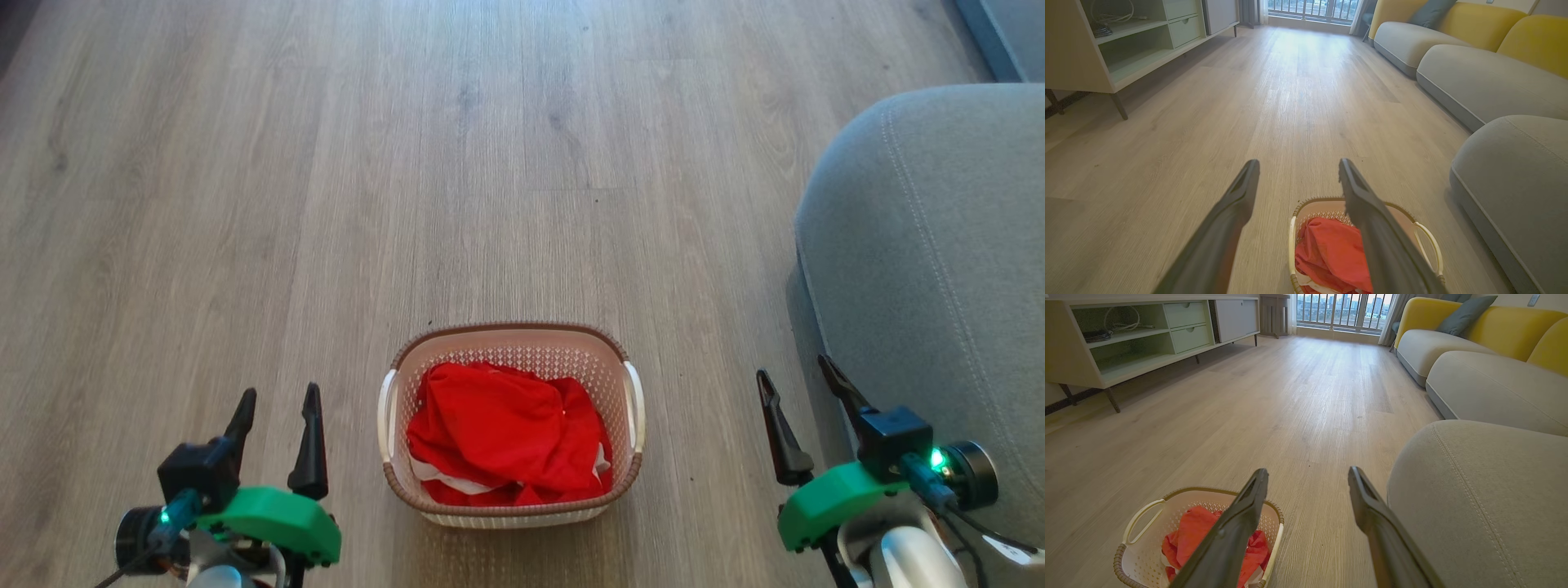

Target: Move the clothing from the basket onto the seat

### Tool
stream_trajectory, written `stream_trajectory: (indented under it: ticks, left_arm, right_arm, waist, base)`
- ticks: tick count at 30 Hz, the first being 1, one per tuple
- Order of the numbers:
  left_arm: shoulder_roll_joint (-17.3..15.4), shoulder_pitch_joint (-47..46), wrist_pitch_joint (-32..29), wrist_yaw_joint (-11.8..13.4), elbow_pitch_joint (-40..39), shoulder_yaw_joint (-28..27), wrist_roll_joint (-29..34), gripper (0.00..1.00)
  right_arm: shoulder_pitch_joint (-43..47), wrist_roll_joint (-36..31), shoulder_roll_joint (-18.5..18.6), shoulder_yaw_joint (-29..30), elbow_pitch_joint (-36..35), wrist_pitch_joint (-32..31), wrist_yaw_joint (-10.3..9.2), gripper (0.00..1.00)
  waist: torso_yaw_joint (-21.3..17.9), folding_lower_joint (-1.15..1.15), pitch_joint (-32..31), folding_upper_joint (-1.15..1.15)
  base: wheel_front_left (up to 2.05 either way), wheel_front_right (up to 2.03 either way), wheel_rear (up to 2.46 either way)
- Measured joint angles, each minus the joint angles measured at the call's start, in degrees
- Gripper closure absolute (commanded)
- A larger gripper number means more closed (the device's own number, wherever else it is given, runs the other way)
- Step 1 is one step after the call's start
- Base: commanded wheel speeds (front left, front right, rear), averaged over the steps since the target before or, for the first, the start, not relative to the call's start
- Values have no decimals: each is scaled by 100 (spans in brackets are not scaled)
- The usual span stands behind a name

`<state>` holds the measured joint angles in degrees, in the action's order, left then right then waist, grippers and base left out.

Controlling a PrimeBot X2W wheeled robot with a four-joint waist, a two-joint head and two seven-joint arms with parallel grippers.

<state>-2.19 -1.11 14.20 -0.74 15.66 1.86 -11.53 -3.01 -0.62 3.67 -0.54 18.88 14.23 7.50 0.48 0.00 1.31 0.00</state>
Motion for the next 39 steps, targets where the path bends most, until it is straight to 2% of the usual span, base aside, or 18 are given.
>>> stream_trajectory:
  ticks: [25,32,39]
  left_arm:
    - [0,-22,0,-8,2,-12,-8,0]
    - [0,-419,1,-37,-64,94,-51,0]
    - [1,-1474,1,-171,82,536,34,0]
  right_arm:
    - [-12,18,-3,18,18,0,0,0]
    - [-362,16,-11,164,-223,15,0,0]
    - [-1083,16,-16,436,-693,23,0,0]
  waist:
    - [-68,0,113,0]
    - [-109,0,559,0]
    - [-146,1,1476,0]
  base:
    - [0,0,0]
    - [0,0,0]
    - [0,0,0]
